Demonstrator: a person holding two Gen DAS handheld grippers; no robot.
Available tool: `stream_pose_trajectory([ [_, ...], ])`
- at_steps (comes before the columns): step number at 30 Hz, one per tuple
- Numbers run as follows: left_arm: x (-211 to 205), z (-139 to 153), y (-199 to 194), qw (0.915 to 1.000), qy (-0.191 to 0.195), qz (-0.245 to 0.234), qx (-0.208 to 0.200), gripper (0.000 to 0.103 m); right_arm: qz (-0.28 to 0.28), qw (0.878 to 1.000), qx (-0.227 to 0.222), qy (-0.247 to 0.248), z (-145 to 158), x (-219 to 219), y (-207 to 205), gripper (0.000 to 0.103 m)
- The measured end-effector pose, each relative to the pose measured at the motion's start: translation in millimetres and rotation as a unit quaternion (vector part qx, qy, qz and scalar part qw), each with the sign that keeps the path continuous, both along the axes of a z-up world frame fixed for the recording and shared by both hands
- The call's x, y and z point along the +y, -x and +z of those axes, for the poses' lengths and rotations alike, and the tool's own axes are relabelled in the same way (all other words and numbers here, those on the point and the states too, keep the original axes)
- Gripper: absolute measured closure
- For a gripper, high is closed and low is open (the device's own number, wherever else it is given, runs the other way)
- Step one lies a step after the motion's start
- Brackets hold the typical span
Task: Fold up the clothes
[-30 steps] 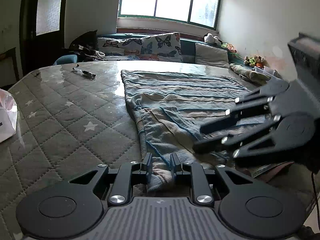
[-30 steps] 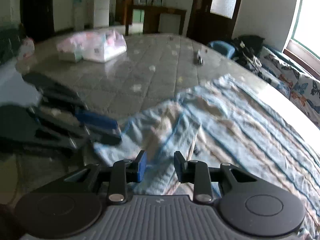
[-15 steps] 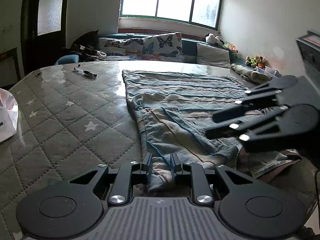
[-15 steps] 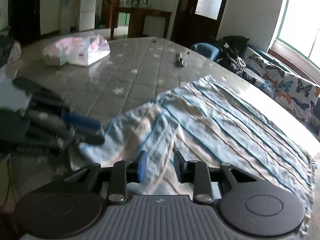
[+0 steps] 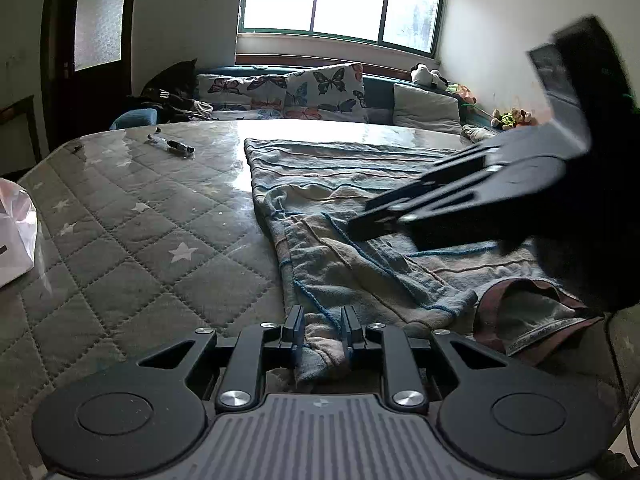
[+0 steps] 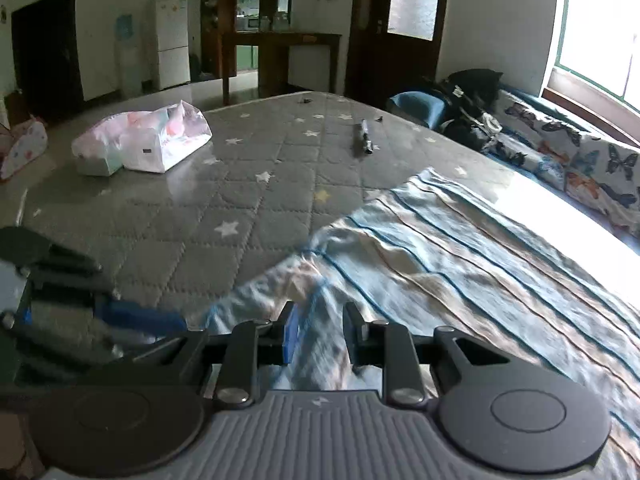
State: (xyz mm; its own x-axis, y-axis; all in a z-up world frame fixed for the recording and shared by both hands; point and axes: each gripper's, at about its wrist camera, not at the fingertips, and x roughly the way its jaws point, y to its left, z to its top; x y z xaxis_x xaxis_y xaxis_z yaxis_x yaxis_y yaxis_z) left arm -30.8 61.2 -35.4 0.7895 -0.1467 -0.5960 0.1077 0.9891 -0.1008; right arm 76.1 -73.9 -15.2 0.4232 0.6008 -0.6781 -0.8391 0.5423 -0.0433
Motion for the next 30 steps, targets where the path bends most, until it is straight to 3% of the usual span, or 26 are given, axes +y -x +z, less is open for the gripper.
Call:
stream_pose_trajectory([
  [6, 0.8, 0.5, 0.2, 1.0000, -0.001, -0.002, 0.001, 0.081, 0.000, 1.000, 0.027, 0.015, -12.4, 7.0, -12.1, 0.079],
  [11, -3.5, 5.2, 2.9, 0.9998, -0.017, -0.012, 0.000, 0.078, 0.014, 0.999, 0.021, 0.031, 1.1, -16.9, 0.0, 0.079],
  [17, -15.0, 12.3, 17.8, 0.9979, -0.041, -0.049, -0.006, 0.072, 0.032, 0.997, 0.016, 0.072, -4.3, -48.9, 25.3, 0.078],
  [27, -28.2, 8.0, 24.7, 0.9944, -0.083, -0.065, 0.005, 0.072, 0.030, 0.998, -0.007, 0.048, -6.3, -57.0, 48.7, 0.077],
  [30, -32.1, 10.9, 33.3, 0.9906, -0.098, -0.095, -0.004, 0.071, 0.025, 0.999, -0.009, 0.041, -2.4, -65.4, 51.7, 0.076],
])
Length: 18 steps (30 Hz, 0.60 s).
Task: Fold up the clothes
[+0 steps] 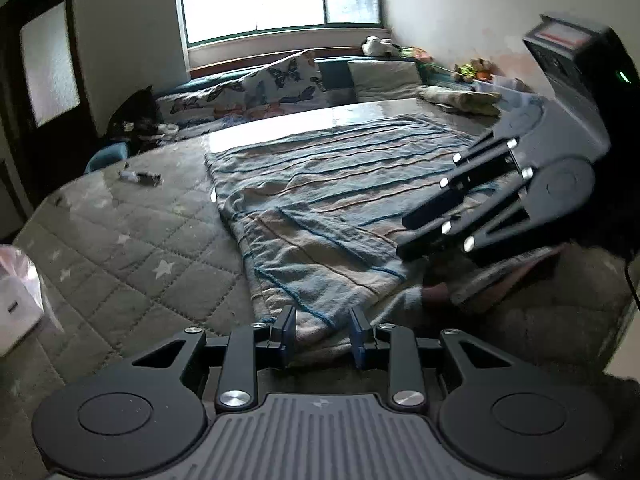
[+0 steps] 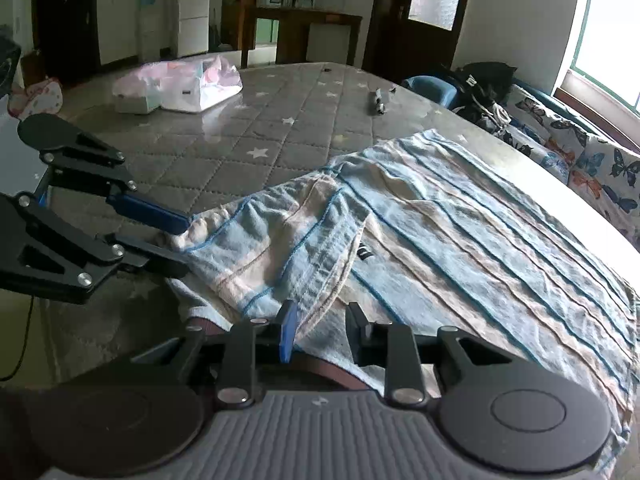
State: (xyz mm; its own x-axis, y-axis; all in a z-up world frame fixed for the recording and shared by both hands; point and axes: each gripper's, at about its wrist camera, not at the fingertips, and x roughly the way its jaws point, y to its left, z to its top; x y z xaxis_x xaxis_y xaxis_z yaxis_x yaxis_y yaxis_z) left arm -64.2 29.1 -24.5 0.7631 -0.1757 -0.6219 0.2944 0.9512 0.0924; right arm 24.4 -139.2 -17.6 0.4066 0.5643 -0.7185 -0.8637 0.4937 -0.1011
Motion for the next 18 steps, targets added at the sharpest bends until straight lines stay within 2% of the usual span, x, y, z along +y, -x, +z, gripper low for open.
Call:
stream_pose_trajectory([
  [2, -2.6, 2.0, 5.9, 0.9997, -0.010, -0.021, -0.005, 0.070, -0.008, 1.000, 0.002, -0.010, 6.9, -11.6, 1.4, 0.076],
  [4, -5.2, 4.1, 11.8, 0.9989, -0.020, -0.042, -0.010, 0.064, -0.025, 1.000, 0.000, -0.018, 14.5, -30.1, 3.6, 0.075],
  [9, -26.5, -7.5, 21.5, 0.9906, -0.074, -0.110, -0.032, 0.063, -0.077, 0.997, -0.005, -0.015, 21.1, -76.5, 11.6, 0.070],
  [12, -34.9, -12.4, 19.5, 0.9859, -0.099, -0.126, -0.047, 0.063, -0.111, 0.994, -0.003, -0.014, 22.4, -105.3, 19.6, 0.069],
  [15, -39.0, -15.9, 17.3, 0.9824, -0.109, -0.140, -0.058, 0.063, -0.139, 0.990, -0.001, -0.011, 23.6, -130.9, 30.9, 0.062],
  [17, -41.3, -18.2, 16.8, 0.9802, -0.114, -0.149, -0.063, 0.069, -0.148, 0.989, -0.004, -0.004, 23.5, -143.8, 38.7, 0.062],
  [18, -42.5, -19.1, 16.9, 0.9793, -0.116, -0.153, -0.065, 0.077, -0.151, 0.989, -0.004, 0.001, 22.9, -149.4, 42.3, 0.061],
])
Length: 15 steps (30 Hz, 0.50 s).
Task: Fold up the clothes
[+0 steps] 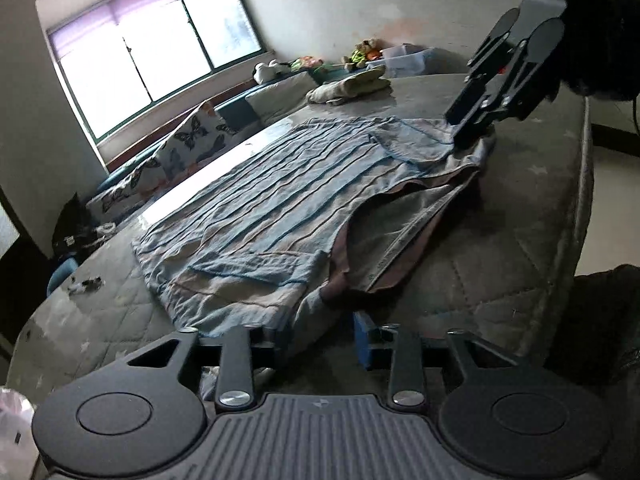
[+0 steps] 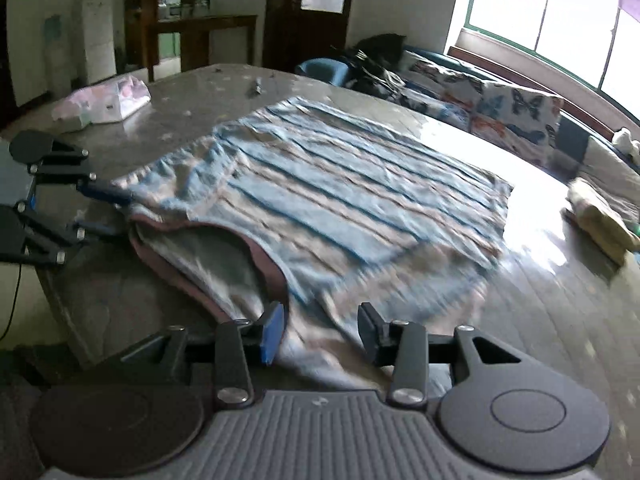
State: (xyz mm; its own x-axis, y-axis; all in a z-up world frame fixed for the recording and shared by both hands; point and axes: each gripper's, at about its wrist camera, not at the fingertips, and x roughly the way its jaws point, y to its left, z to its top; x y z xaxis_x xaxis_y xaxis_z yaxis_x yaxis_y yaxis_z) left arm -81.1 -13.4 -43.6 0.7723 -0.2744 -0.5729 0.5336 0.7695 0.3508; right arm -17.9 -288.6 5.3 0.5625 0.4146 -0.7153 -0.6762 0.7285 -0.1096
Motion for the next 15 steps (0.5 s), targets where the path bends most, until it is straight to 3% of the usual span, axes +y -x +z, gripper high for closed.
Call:
stream_pose_trajectory([
  [3, 1.6, 0.6, -4.1, 0.9999, 0.005, 0.013, -0.002, 0.091, 0.001, 1.000, -0.002, 0.020, -2.8, -11.2, 10.0, 0.057],
  [10, 10.5, 20.0, -20.3, 0.9975, 0.050, 0.049, -0.001, 0.100, 0.041, 0.993, -0.056, 0.094, -24.6, -7.4, 27.9, 0.046],
  [15, 17.2, 29.8, -28.3, 0.9962, 0.070, 0.050, 0.012, 0.101, 0.049, 0.993, -0.077, 0.071, -31.9, -0.7, 24.5, 0.045],
])
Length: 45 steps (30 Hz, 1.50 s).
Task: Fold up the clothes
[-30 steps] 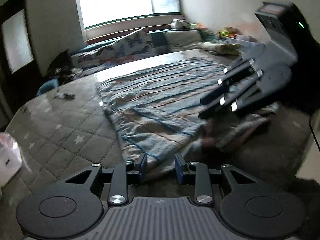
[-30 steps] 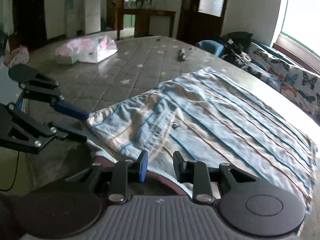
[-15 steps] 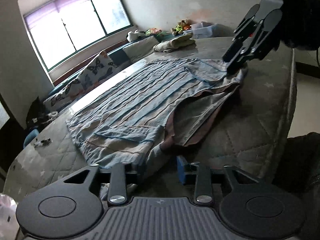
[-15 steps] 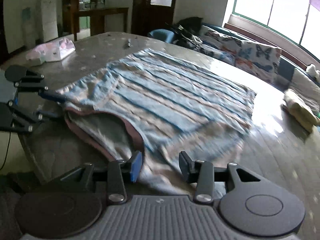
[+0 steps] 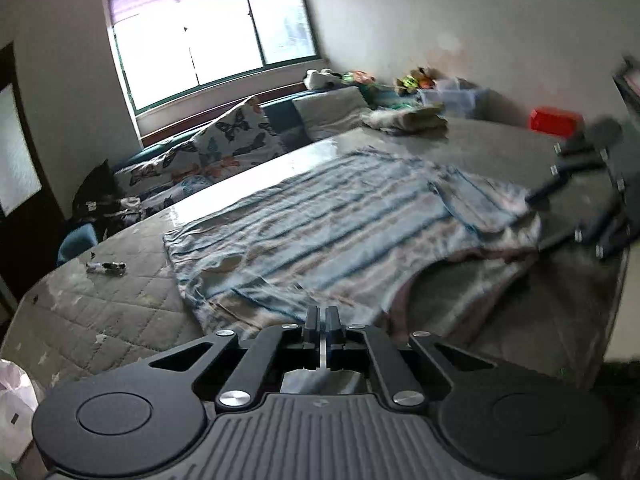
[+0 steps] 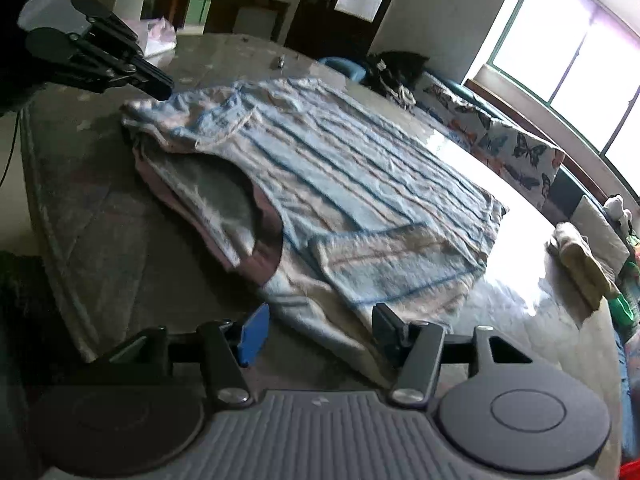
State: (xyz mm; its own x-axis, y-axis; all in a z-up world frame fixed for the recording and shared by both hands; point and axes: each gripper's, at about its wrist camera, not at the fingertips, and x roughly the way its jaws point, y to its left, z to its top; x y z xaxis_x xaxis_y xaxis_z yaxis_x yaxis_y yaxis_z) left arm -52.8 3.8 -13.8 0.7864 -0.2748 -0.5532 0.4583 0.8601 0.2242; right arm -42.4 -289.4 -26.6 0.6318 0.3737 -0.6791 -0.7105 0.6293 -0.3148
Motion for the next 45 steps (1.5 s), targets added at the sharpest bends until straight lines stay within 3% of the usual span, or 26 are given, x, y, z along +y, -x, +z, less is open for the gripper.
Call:
stream_pose_trajectory([
  [5, 6.8, 8.0, -6.0, 0.9997, 0.018, -0.007, 0.015, 0.099, -0.011, 0.999, 0.005, -0.033, -2.1, -2.3, -8.2, 0.048],
  [8, 8.9, 9.4, -5.1, 0.9994, 0.019, -0.016, 0.022, 0.096, -0.019, 0.998, 0.020, -0.056, -0.5, -4.8, -14.8, 0.062],
  [11, 6.5, 3.0, 5.9, 0.9991, 0.002, -0.035, 0.025, 0.083, -0.027, 0.996, 0.038, -0.076, 1.6, -6.6, -21.8, 0.074],
  [13, 4.9, -1.3, 13.2, 0.9985, -0.010, -0.047, 0.026, 0.062, -0.036, 0.994, 0.054, -0.093, 3.9, -8.0, -27.7, 0.076],
  [15, 0.8, -6.1, 19.1, 0.9977, -0.025, -0.059, 0.023, 0.058, -0.043, 0.992, 0.063, -0.104, 5.8, -9.5, -31.8, 0.077],
  [21, -18.7, -24.8, 18.7, 0.9942, -0.070, -0.082, 0.007, 0.058, -0.052, 0.989, 0.073, -0.114, 9.5, -9.9, -37.8, 0.078],
  [23, -20.1, -26.6, 14.1, 0.9947, -0.069, -0.077, 0.005, 0.077, -0.054, 0.989, 0.071, -0.114, 10.0, -9.1, -38.4, 0.078],
  [25, -19.2, -23.9, 8.9, 0.9961, -0.058, -0.067, 0.001, 0.086, -0.051, 0.990, 0.071, -0.111, 9.6, -8.0, -37.7, 0.077],
  [29, -14.6, -12.0, -3.5, 0.9989, -0.023, -0.040, 0.000, 0.088, -0.037, 0.992, 0.066, -0.098, 7.8, -6.1, -31.9, 0.074],
  [31, -11.6, -5.6, -11.4, 0.9996, -0.006, -0.028, 0.004, 0.088, -0.022, 0.994, 0.057, -0.086, 6.7, -4.3, -25.5, 0.057],
  [33, -8.5, 0.9, -18.6, 0.9997, 0.010, -0.019, 0.008, 0.088, -0.007, 0.996, 0.045, -0.074, 5.2, -2.4, -19.6, 0.052],
  [38, -3.2, 13.7, -32.8, 0.9992, 0.036, -0.004, 0.015, 0.088, 0.001, 0.999, -0.003, -0.042, -4.8, 1.9, -17.1, 0.052],
  [41, -0.1, 15.6, -35.2, 0.9988, 0.044, 0.000, 0.022, 0.088, -0.025, 0.998, -0.016, -0.048, -7.7, -2.8, -26.7, 0.058],
  [43, 0.2, 12.4, -31.8, 0.9988, 0.041, -0.004, 0.025, 0.088, -0.041, 0.997, -0.005, -0.058, -7.3, -7.9, -34.9, 0.075],
  [45, -1.6, 7.6, -25.3, 0.9989, 0.037, -0.011, 0.029, 0.086, -0.047, 0.996, 0.012, -0.072, -5.0, -11.7, -39.9, 0.083],
])
